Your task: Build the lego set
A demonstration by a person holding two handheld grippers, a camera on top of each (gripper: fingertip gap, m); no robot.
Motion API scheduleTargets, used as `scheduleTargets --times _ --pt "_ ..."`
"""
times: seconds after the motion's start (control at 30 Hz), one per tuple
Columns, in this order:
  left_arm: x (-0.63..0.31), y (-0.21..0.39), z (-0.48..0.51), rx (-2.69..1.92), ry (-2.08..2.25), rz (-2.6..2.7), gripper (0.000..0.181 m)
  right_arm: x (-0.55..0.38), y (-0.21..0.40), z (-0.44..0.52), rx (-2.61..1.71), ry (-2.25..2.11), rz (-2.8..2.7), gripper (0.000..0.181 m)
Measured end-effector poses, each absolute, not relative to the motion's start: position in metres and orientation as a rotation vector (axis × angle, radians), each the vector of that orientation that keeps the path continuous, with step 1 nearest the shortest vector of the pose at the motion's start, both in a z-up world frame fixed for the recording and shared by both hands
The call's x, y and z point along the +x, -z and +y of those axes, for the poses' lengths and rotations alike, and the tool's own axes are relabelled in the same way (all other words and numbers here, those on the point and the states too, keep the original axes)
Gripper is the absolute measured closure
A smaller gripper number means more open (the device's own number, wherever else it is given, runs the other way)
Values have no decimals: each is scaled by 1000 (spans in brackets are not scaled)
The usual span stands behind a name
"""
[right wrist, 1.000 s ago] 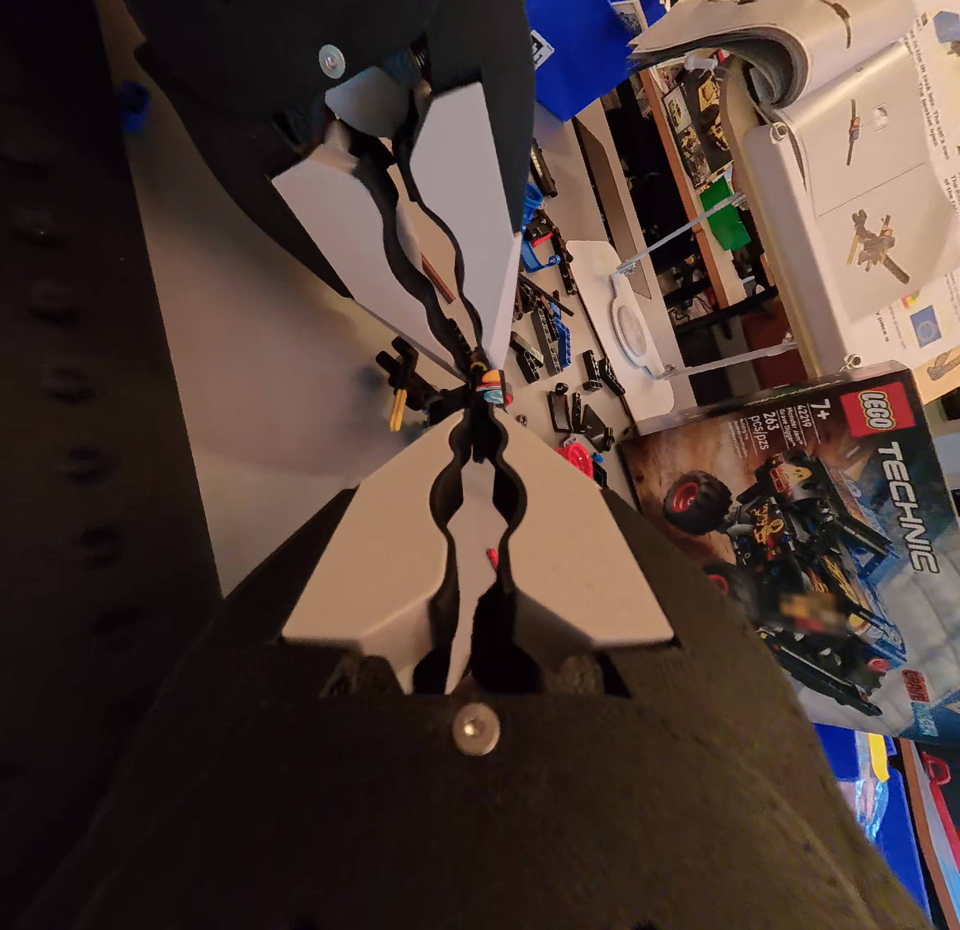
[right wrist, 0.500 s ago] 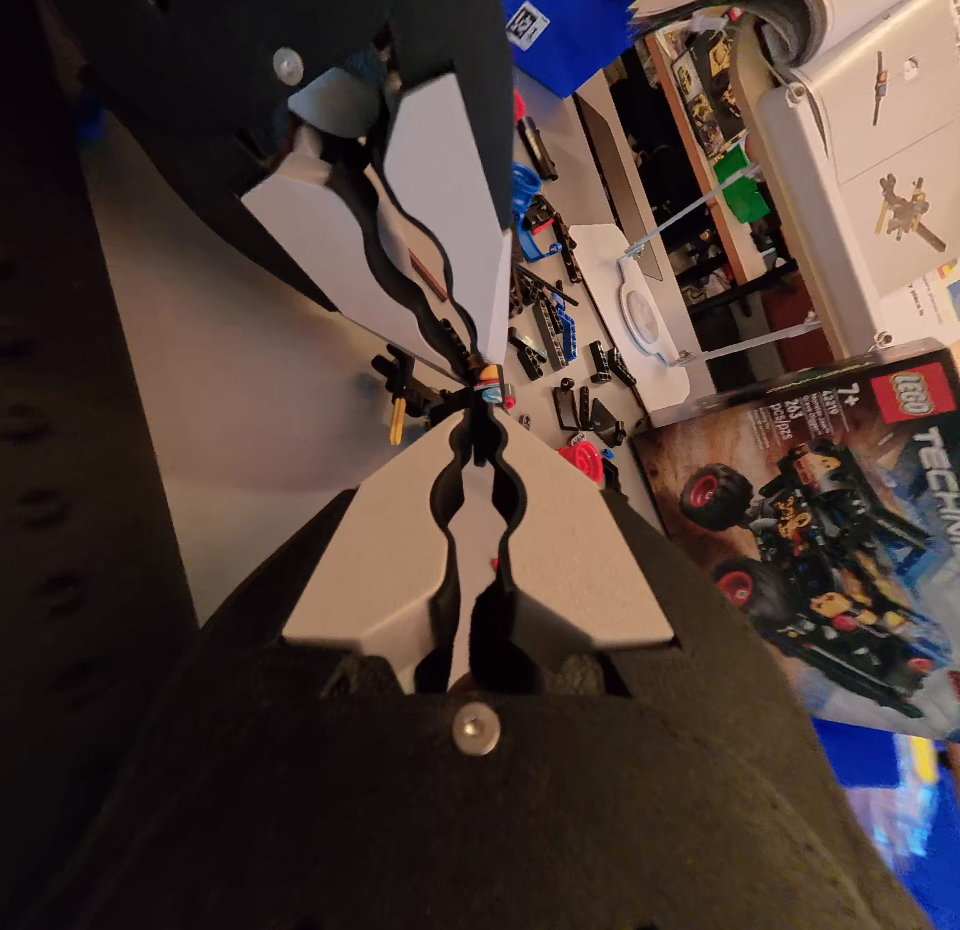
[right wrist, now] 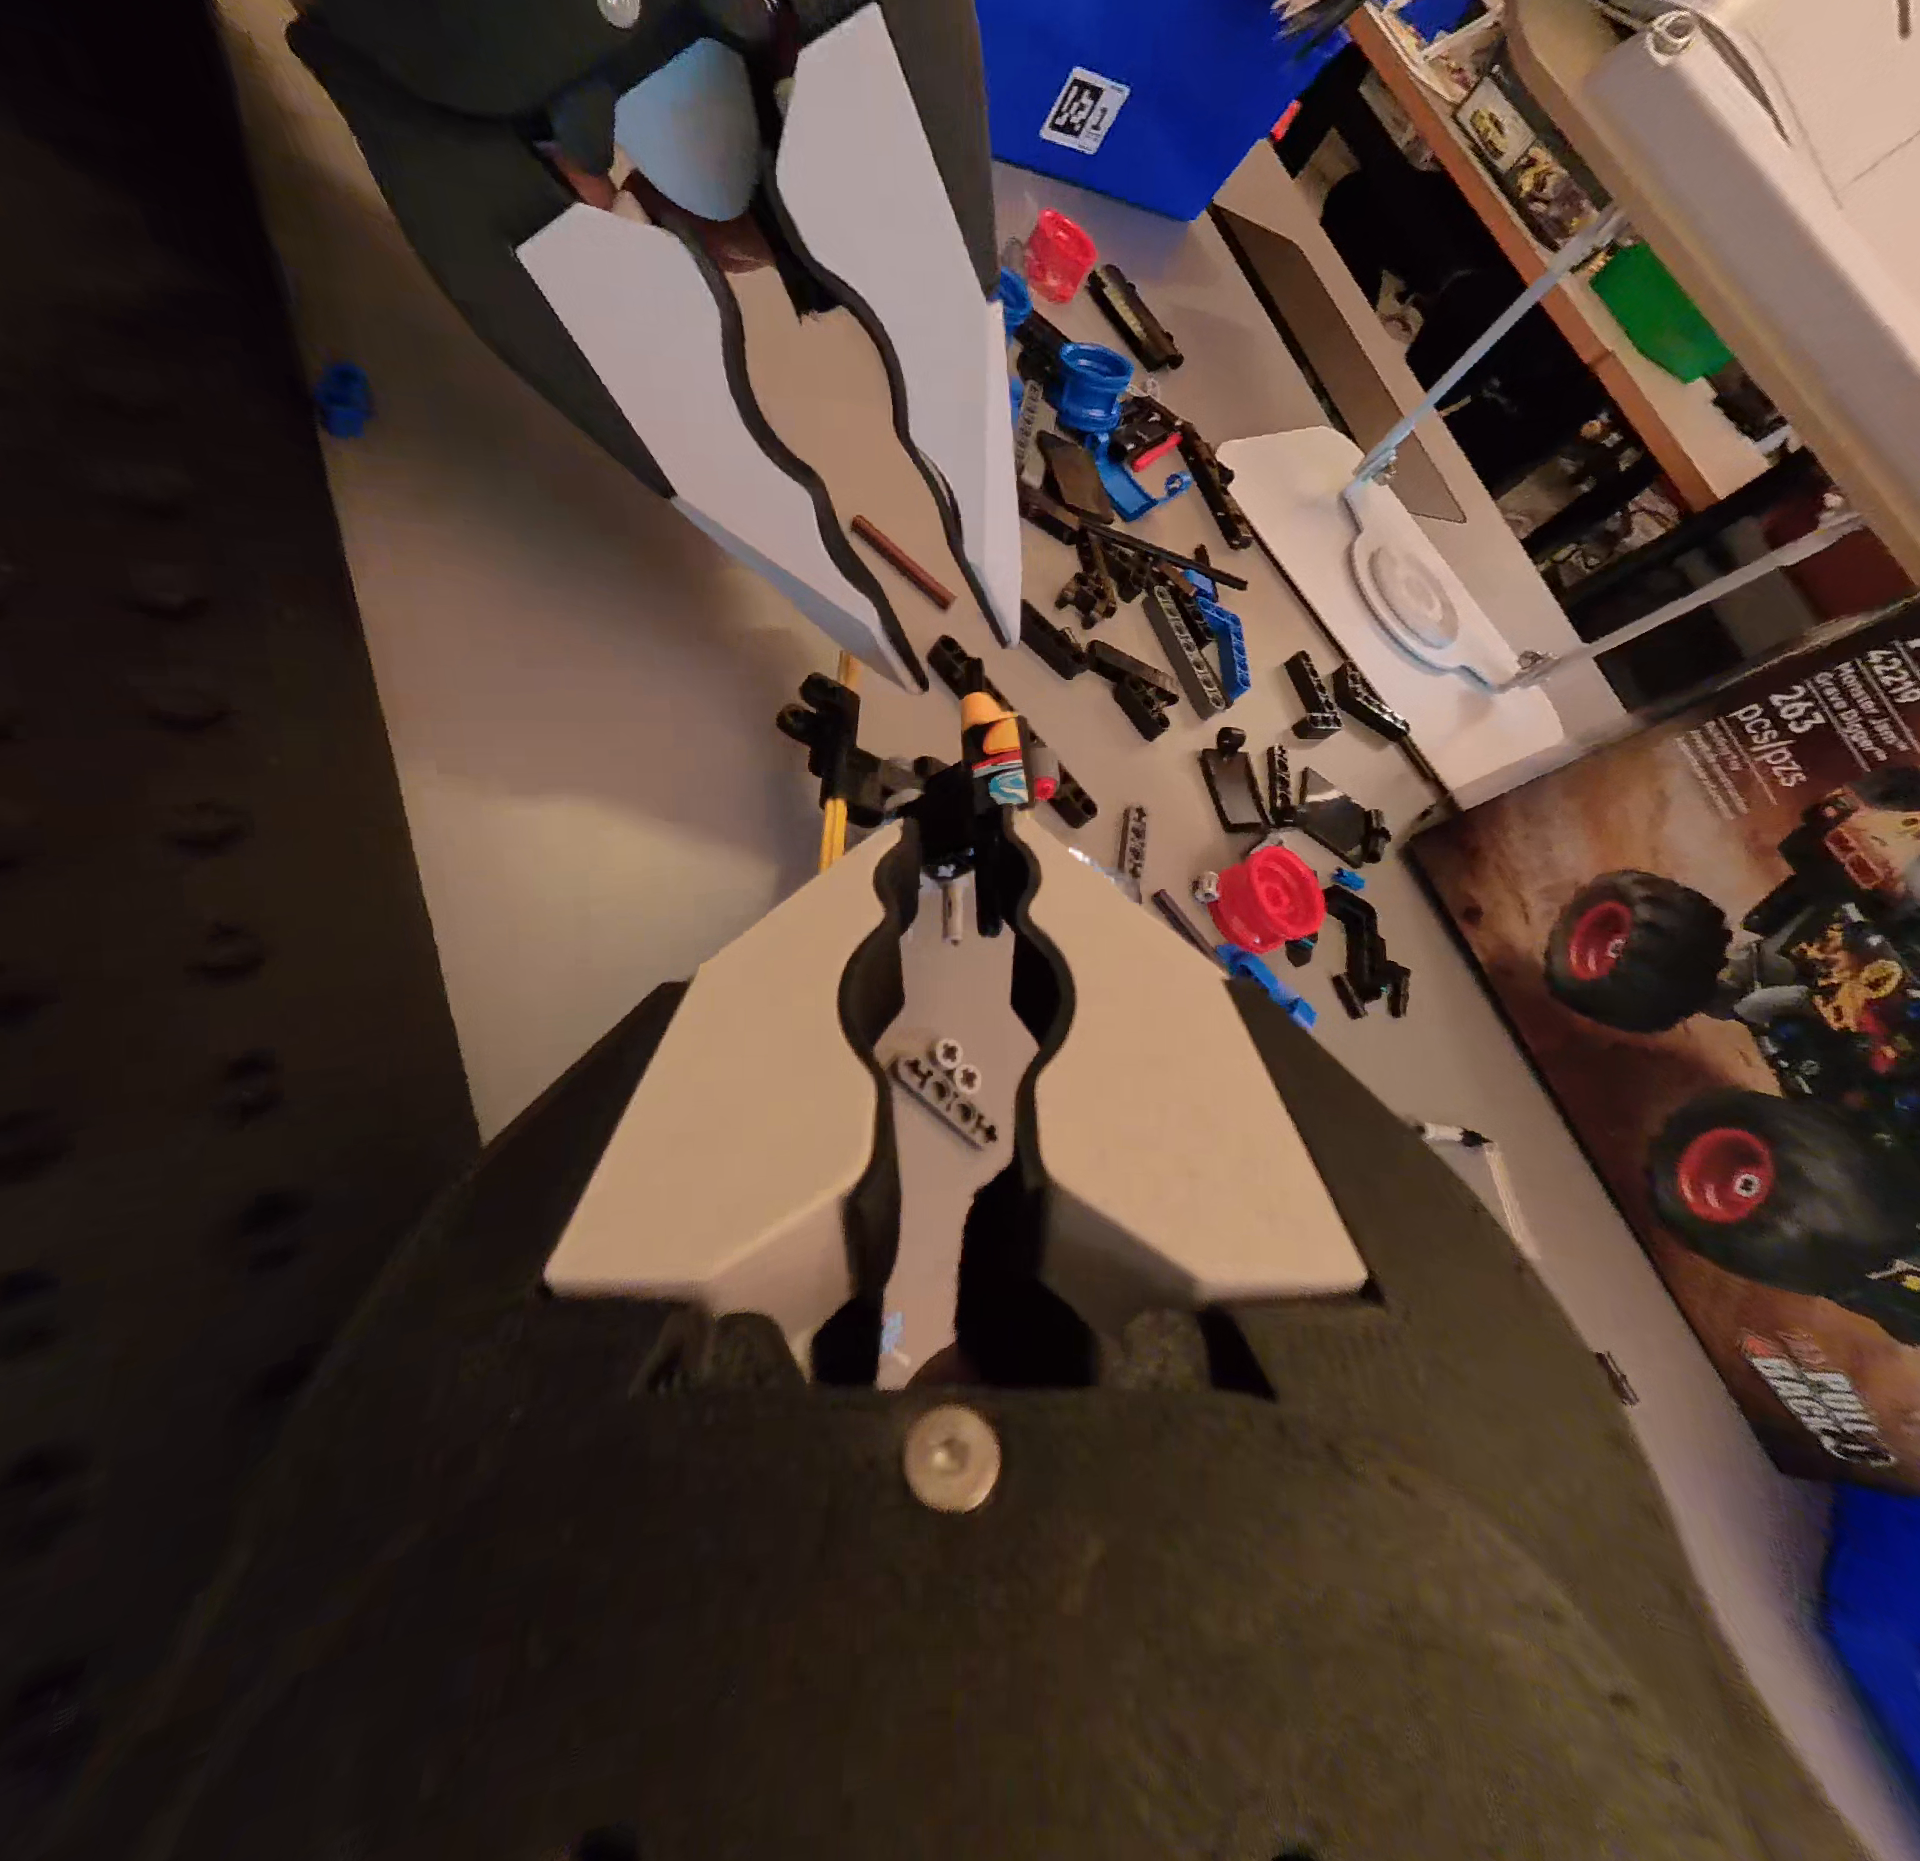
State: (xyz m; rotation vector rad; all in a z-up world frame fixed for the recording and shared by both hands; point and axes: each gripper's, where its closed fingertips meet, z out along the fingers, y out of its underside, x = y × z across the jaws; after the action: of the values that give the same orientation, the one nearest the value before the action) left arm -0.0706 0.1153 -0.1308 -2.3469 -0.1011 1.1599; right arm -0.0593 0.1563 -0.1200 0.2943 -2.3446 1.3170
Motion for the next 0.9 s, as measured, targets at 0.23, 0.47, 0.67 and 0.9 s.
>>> scheduleTargets --times 0.23,0.47,0.67,0.9 --pt "-72 135 120 -2351 -1169 -59 170 -65 117 171 261 -1276 -2339 165" --pt "-67 137 124 -2344 -1113 -64 167 -64 123 194 244 -1255 -2426 165" --pt "-60 145 125 -2352 -970 -85 161 -62 141 206 226 -1207 -2560 158" --pt "-78 122 106 -2288 -1095 -191 156 -87 101 191 188 -1308 -2423 155"
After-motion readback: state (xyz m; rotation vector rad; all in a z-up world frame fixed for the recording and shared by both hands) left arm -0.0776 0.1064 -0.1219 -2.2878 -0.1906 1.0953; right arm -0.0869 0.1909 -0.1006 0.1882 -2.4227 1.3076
